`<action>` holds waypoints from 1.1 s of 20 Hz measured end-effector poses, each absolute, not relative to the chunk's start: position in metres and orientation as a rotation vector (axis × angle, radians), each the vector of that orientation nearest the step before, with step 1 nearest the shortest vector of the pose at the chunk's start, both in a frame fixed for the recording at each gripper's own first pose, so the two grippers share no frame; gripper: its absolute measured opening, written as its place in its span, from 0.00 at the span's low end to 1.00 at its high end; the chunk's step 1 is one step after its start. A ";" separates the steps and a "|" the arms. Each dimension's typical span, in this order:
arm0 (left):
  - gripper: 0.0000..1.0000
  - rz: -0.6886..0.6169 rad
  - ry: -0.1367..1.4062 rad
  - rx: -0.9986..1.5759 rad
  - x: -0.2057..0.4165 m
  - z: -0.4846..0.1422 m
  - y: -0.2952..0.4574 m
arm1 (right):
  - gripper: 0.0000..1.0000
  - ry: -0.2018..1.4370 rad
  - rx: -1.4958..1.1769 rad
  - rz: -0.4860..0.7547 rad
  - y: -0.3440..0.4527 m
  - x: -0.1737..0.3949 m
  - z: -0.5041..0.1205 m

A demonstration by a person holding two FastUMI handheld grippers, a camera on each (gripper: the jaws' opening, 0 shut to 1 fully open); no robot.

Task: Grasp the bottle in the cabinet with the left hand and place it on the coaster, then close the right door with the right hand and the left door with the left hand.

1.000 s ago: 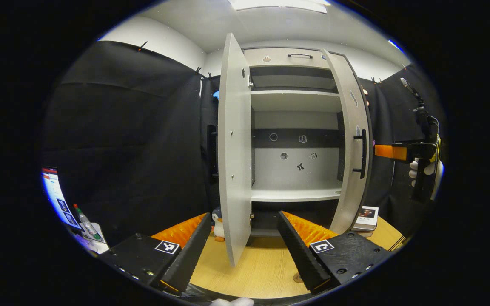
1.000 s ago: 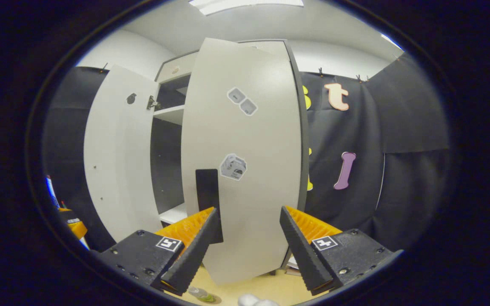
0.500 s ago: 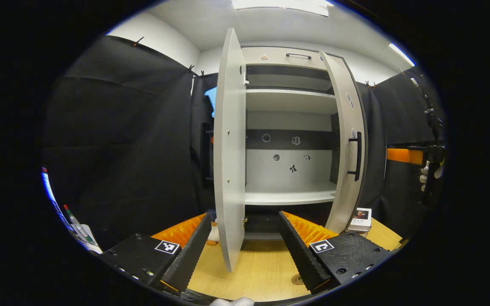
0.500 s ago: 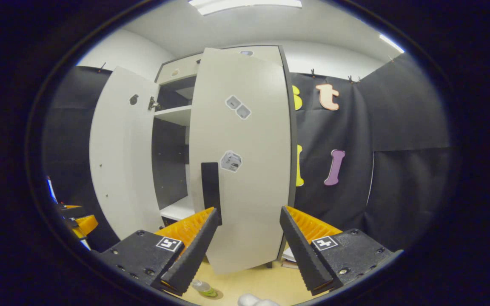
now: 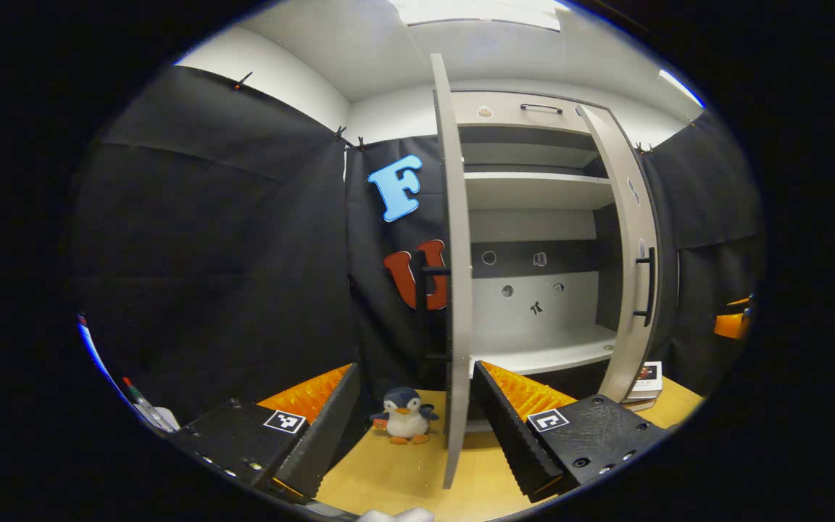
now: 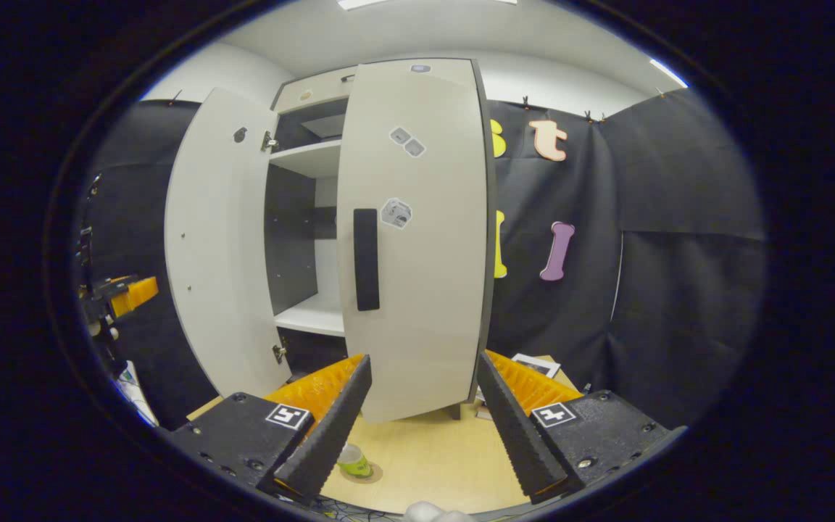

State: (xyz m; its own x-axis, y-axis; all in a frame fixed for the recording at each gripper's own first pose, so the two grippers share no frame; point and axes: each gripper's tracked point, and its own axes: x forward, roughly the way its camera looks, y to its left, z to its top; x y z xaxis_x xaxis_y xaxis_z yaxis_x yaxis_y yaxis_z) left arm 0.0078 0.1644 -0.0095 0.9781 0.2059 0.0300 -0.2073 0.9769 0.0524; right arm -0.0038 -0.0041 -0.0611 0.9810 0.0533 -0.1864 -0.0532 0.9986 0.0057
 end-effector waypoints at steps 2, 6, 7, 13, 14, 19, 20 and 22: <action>0.95 0.240 -0.049 0.070 0.015 0.005 0.191 | 0.96 0.201 -0.007 0.039 -0.004 -0.011 -0.065; 0.95 0.266 -0.075 0.066 0.042 0.019 0.226 | 0.94 0.205 -0.005 0.021 0.000 -0.017 -0.063; 0.95 0.259 -0.071 0.059 0.051 0.019 0.229 | 0.96 0.206 -0.013 0.019 0.000 -0.017 -0.061; 0.94 0.204 -0.050 0.038 0.087 0.014 0.216 | 0.96 0.201 -0.021 0.027 0.001 -0.016 -0.057; 0.94 0.216 -0.044 0.043 0.087 0.013 0.219 | 0.96 0.202 -0.019 0.034 0.002 -0.015 -0.058; 0.90 0.197 -0.049 0.045 0.086 0.015 0.214 | 0.94 0.201 -0.009 0.070 0.005 -0.011 -0.059; 0.89 0.198 -0.048 0.051 0.088 0.015 0.214 | 0.97 0.199 -0.006 0.075 0.004 -0.010 -0.059; 0.89 0.202 -0.043 0.062 0.087 0.015 0.210 | 0.96 0.199 -0.004 0.080 0.002 -0.008 -0.060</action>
